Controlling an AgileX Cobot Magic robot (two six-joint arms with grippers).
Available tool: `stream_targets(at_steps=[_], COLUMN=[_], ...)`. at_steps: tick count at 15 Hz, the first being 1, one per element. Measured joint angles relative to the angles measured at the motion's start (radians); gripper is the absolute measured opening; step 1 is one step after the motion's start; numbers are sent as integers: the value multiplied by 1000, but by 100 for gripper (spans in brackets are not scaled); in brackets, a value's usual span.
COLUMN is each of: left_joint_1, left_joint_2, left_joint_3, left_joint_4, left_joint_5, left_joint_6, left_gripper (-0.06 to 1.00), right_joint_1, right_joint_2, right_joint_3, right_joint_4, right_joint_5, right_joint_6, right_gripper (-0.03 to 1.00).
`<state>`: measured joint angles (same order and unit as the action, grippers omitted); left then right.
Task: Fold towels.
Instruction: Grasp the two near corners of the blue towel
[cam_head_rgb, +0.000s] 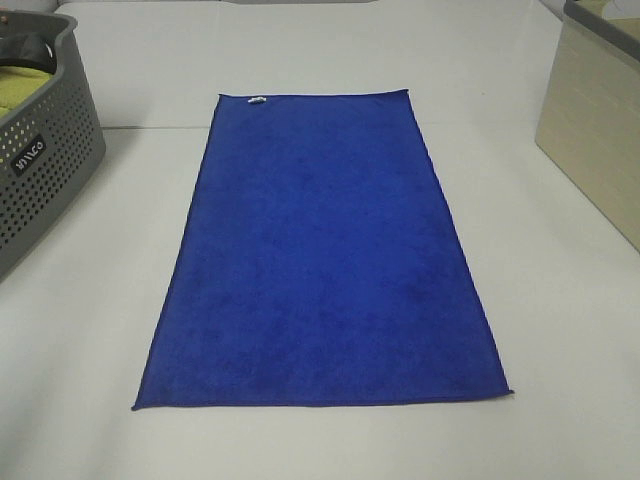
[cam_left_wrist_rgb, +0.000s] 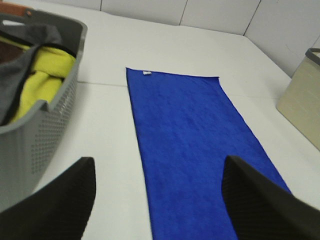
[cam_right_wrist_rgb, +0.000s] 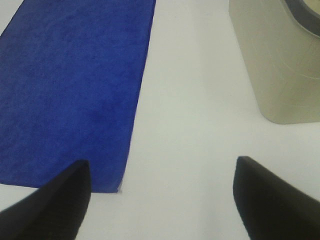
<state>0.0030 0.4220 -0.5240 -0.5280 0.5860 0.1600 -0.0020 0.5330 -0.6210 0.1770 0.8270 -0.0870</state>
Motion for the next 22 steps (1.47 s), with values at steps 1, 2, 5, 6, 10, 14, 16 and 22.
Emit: stream_targets(at_steps=[1,2,5,6,10,14,16,22], left_joint_1=[0,0,0,0,0,0,0,-109], left_joint_2=[83,164,523,610,936,1140,1207,1319], left_joint_3=[0,0,0,-4,-99,-140,-141,-142], left_joint_4=[-53,-100,-289,-341,-505,-534,-537,-556], left_joint_5=[-5,-6,-61,-64,11,48,49,-21], left_joint_6=[1,11,163,212,382,421,443,485], left_gripper=[68,68,68,68,68,68,68,68], right_joint_1=[0,0,0,0,0,-2,-5,-5], right_joint_2=[72,143,442,525,815,1029,1099,1248], right_joint_3=[-30,-56,-136,-153,-206,-217,-217,-218], right_joint_4=[16,32,124,140,152,238,298,332], right_joint_5=[-2,-2,-6,-11,-14,-14,-14,-72], right_joint_6=[0,0,-2,-8,-18,-138,-203,-253], right_gripper=[76,76,76,76,76,76,76,76])
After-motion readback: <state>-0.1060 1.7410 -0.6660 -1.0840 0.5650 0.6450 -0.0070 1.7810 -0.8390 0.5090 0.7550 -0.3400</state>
